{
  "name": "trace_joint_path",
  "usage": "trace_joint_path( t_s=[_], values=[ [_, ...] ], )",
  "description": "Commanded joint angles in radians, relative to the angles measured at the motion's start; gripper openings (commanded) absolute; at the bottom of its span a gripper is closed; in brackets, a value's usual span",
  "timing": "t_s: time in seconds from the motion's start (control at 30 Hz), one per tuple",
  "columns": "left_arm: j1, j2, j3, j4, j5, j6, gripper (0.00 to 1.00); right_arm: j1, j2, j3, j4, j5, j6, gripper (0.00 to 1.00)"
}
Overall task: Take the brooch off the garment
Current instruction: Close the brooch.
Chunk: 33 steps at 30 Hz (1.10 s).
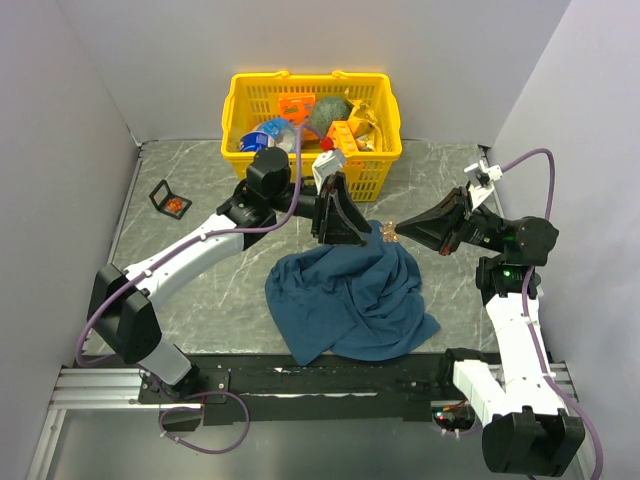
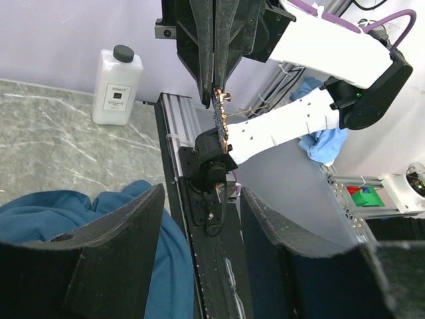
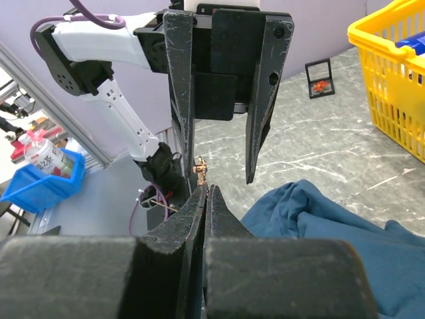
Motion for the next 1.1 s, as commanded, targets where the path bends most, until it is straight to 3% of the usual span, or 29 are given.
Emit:
trace_joint_path(
  t_s=[0.0, 0.43, 0.93, 1.07],
  values=[
    [-0.015, 0.01, 0.047, 0.037, -0.001, -0.021, 0.55, -0.005, -0.012, -0.016, 0.037, 0.008, -0.017, 0.0],
    [-0.049, 0.041, 0.092, 0.027, 0.002, -0.032, 0.51, -0.005, -0.027, -0.036, 0.002, 0.014, -0.06, 0.0],
    [-0.086, 0.062, 0.126, -0.019, -0.001, 0.003, 0.4, -0.004, -0.038, -0.041, -0.007, 0.016, -0.071, 0.0],
    [-0.088, 0.072, 0.13, -0.015, 0.003, 0.0, 0.33, -0.004, -0.038, -0.041, -0.009, 0.017, -0.073, 0.0]
  ],
)
